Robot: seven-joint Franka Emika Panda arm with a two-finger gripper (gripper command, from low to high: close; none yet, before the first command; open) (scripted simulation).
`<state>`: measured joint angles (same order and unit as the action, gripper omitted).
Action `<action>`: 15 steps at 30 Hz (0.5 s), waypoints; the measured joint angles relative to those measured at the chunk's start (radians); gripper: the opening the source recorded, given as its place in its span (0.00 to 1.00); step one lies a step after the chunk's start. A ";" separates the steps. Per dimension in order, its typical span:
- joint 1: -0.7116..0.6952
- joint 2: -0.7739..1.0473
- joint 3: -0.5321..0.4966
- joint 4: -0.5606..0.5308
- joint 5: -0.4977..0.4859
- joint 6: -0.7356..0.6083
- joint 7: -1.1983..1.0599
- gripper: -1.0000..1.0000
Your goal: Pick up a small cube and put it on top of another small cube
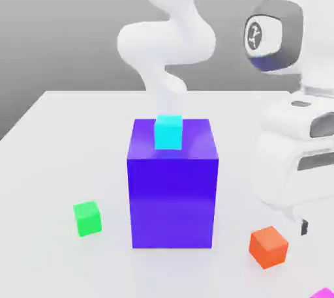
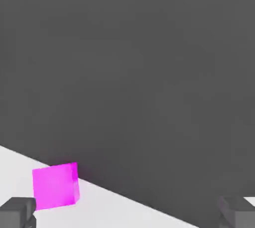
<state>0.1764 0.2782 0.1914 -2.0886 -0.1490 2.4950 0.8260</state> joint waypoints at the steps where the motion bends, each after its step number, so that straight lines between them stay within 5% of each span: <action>1: 0.009 0.036 0.003 0.007 -0.006 0.006 0.001 0.50; 9: 0.080 0.327 -0.009 0.069 -0.056 0.114 0.022 0.50; 10: 0.087 0.358 -0.017 0.077 -0.063 0.137 0.027 0.00; 15: 0.087 0.358 -0.017 0.077 -0.061 0.137 0.025 0.00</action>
<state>0.2631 0.6358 0.1744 -2.0116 -0.2103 2.6318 0.8515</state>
